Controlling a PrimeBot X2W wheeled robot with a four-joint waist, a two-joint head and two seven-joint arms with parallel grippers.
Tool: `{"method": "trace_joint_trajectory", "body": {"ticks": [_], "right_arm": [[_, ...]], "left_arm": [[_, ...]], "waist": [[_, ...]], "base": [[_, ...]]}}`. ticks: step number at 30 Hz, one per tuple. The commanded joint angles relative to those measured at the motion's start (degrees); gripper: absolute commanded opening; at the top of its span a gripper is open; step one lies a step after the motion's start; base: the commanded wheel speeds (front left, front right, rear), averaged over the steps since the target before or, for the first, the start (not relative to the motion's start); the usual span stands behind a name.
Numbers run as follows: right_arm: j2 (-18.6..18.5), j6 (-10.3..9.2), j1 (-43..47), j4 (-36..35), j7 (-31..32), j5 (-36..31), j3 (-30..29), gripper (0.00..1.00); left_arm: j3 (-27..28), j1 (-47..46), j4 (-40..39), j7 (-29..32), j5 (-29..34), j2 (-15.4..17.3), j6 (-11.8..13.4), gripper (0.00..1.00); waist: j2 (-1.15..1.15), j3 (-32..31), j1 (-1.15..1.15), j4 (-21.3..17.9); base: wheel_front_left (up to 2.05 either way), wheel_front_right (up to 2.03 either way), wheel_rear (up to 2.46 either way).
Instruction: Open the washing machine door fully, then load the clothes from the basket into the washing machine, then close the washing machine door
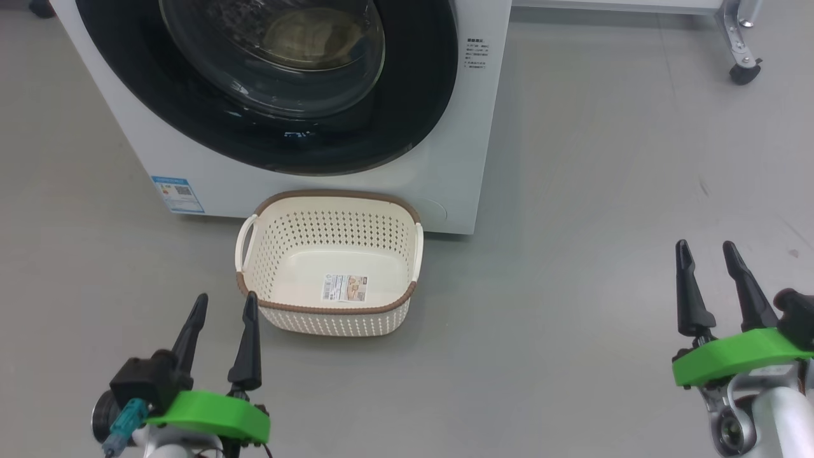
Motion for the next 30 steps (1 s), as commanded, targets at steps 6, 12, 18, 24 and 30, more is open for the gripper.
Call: {"method": "trace_joint_trajectory", "body": {"ticks": [6, 12, 18, 24, 30], "right_arm": [[-0.2, -0.21, -1.0, -1.7, -0.3, 0.5, 0.9, 1.00], [-0.2, -0.21, -1.0, -1.1, -0.3, -0.1, 0.5, 1.00], [-0.2, -0.21, -0.8, -0.5, -0.3, -0.4, 0.5, 1.00], [-0.2, -0.21, -0.6, -0.1, -0.3, -0.7, 0.4, 1.00], [-0.2, -0.21, -0.5, -0.3, -0.3, -0.9, 0.5, 1.00]], "left_arm": [[2.3, -1.3, -2.1, -0.4, 1.2, 0.6, 0.0, 1.00], [2.7, -1.0, -2.3, -0.4, 1.9, 0.5, 0.0, 1.00], [4.0, 0.0, -2.9, -0.4, 2.0, -0.6, 0.0, 1.00], [4.1, 0.2, -2.6, -0.4, 1.5, -0.7, 0.0, 1.00], [4.5, 0.1, -1.2, -0.4, 2.1, -0.5, 0.0, 1.00]], "waist": [[0.00, 0.0, 0.00, 0.3], [0.00, -0.5, 0.00, 0.6], [0.00, -1.0, 0.00, 0.5], [0.00, -1.2, 0.00, 0.4], [0.00, -1.0, 0.00, 0.3]], "base": [[0.00, 0.00, 0.00], [0.00, 0.00, 0.00], [0.00, 0.00, 0.00], [0.00, 0.00, 0.00], [0.00, 0.00, 0.00]]}}
